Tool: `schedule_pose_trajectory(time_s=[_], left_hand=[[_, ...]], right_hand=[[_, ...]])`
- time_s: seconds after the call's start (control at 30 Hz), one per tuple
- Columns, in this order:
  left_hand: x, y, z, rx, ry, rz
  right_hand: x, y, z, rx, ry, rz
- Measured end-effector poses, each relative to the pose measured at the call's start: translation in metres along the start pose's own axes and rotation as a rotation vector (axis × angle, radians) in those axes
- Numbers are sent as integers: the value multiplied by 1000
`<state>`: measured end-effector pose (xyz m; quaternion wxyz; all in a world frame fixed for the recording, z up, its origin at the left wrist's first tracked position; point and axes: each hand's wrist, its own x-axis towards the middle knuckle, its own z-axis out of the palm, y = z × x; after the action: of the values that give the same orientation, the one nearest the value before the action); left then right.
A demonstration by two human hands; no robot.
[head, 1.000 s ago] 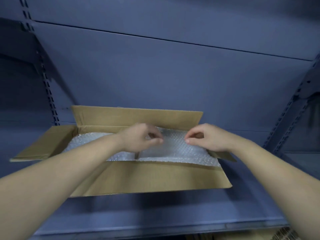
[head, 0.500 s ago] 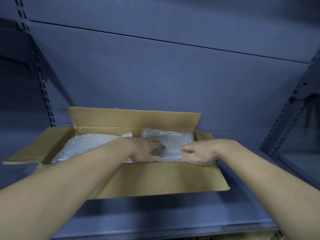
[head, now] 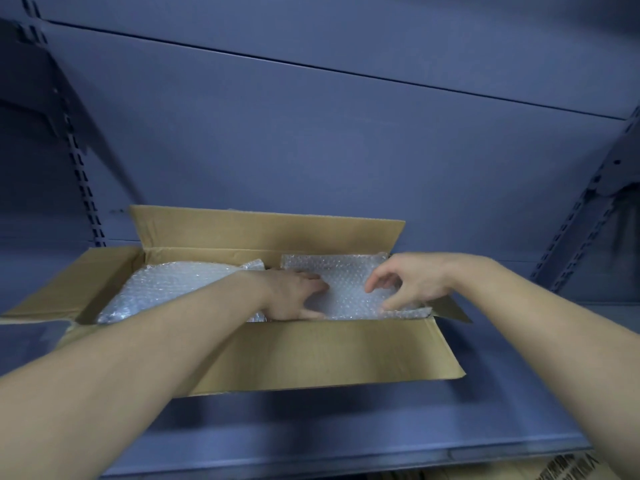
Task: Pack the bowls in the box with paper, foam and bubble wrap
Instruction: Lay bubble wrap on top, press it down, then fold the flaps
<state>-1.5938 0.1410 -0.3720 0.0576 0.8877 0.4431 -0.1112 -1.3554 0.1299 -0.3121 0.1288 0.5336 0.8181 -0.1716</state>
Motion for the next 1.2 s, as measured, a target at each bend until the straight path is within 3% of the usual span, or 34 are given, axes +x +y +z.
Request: schedule_pose_trajectory(time_s=[0.2, 0.33, 0.67, 0.93, 1.2], left_hand=[[4, 7, 0, 150, 15, -8], [10, 12, 2, 240, 57, 23], [-1, -2, -1, -64, 37, 65], [10, 9, 7, 203, 58, 32], [9, 8, 5, 230, 89, 40]], right_hand=[[19, -10, 5, -278, -55, 42], [31, -5, 21, -451, 22, -15], [16, 7, 9, -375, 22, -33], [25, 6, 28, -596, 101, -90], [25, 8, 21, -515, 47, -77]])
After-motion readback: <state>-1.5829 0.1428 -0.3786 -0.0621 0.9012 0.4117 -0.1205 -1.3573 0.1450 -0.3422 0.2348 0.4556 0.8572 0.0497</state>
